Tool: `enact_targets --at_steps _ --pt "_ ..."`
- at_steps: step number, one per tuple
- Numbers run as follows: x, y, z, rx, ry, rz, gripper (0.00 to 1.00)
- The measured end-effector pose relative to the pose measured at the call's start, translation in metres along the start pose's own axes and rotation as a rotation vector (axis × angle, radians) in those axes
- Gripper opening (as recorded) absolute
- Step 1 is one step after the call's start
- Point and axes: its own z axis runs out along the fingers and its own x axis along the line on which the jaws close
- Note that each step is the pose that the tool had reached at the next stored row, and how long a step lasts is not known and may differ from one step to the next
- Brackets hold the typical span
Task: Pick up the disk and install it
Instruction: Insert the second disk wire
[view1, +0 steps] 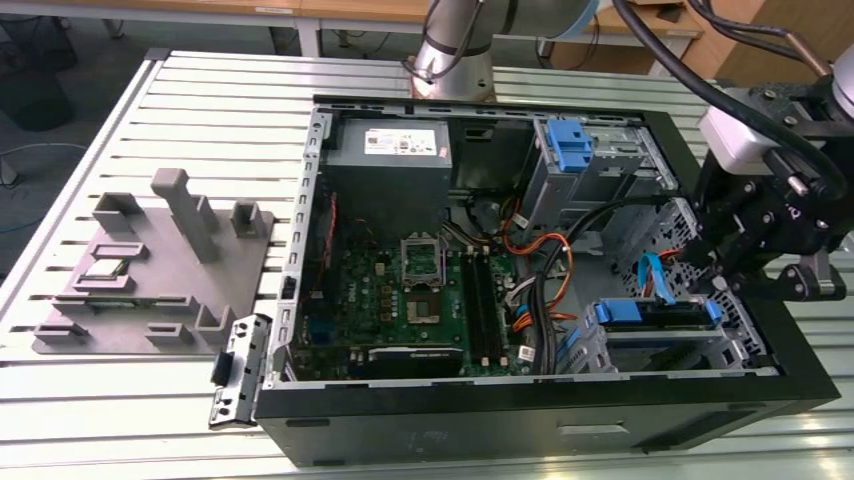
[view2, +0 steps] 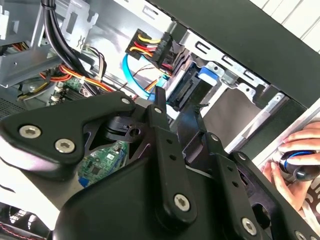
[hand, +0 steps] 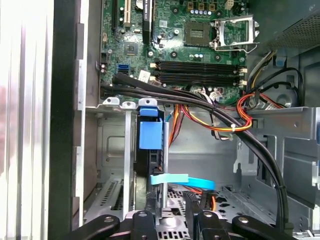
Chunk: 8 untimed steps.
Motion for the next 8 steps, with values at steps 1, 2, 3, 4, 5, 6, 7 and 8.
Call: enact_targets --at_steps 1,2,3,4,5,6,7,8 --pt "-0.0014 0.0000 0.0003 0.0000 0.0000 0.000 0.37" --pt "-0.0029 0.0000 0.0005 0.0001 0.0000 0.000 0.37" --pt "-0.0044 0.0000 0.0008 0.0000 -0.0001 0.000 0.37" --pt "-0.0061 0.0000 0.0011 0.0000 -0.0001 0.000 0.37" --pt "-0.0077 -0.0001 0.0014 0.0000 -0.0001 0.000 0.37" --pt "-0.0092 -0.0001 0.0017 0.0000 -0.0002 0.000 0.37" --pt "-0.0106 -0.0002 0.0021 0.0000 -0.0001 0.000 0.37" --pt "-0.0116 -0.0006 0.0025 0.0000 -0.0001 0.000 0.37"
